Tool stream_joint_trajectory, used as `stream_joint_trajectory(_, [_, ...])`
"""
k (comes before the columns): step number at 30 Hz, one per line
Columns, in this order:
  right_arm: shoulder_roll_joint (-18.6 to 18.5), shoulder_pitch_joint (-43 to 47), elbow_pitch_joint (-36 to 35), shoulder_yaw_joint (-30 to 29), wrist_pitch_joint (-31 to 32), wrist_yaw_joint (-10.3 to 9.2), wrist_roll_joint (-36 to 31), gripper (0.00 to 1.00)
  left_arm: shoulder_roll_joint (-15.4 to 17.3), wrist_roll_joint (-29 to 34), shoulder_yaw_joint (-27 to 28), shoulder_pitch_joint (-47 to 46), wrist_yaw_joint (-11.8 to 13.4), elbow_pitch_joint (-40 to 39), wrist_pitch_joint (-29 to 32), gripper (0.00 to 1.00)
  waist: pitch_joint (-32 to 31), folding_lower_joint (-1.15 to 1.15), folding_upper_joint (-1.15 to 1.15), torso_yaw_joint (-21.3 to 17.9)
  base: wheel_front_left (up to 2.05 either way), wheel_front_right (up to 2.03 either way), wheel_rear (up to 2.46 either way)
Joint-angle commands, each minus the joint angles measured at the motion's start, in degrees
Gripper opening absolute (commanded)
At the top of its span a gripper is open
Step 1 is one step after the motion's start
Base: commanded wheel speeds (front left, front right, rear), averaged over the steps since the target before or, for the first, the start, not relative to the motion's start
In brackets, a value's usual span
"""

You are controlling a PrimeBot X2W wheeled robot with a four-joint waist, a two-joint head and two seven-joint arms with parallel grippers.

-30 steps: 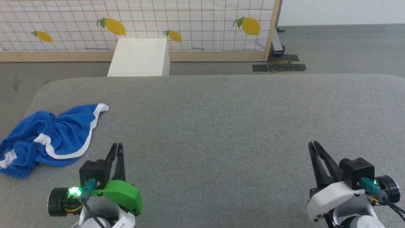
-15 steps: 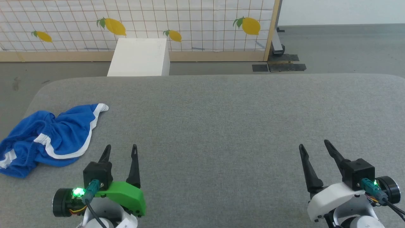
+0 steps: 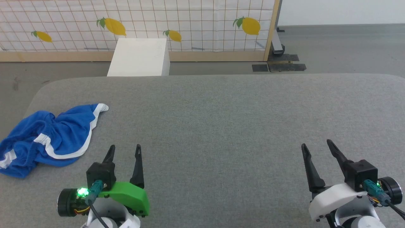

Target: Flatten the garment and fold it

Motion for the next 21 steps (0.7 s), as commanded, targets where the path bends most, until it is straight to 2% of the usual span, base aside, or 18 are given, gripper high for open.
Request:
stream_joint_trajectory(1, [0.03,-1.28,0.18,-0.27,-0.68,-0.02,0.25,1.0,-0.06,-0.85,-0.29,-1.13,0.46,0.31,-0.66,1.0,0.0,0.0,0.0,0.01,0.0,0.0,0.0])
stream_joint_trajectory(21, [0.06,-1.4,0.3,-1.63,-3.04,-0.03,1.55,1.0,-0.1,-3.1,-0.6,-1.16,1.08,1.51,-3.0,1.0,-0.24,0.0,0.0,0.36,0.0,0.0,0.0])
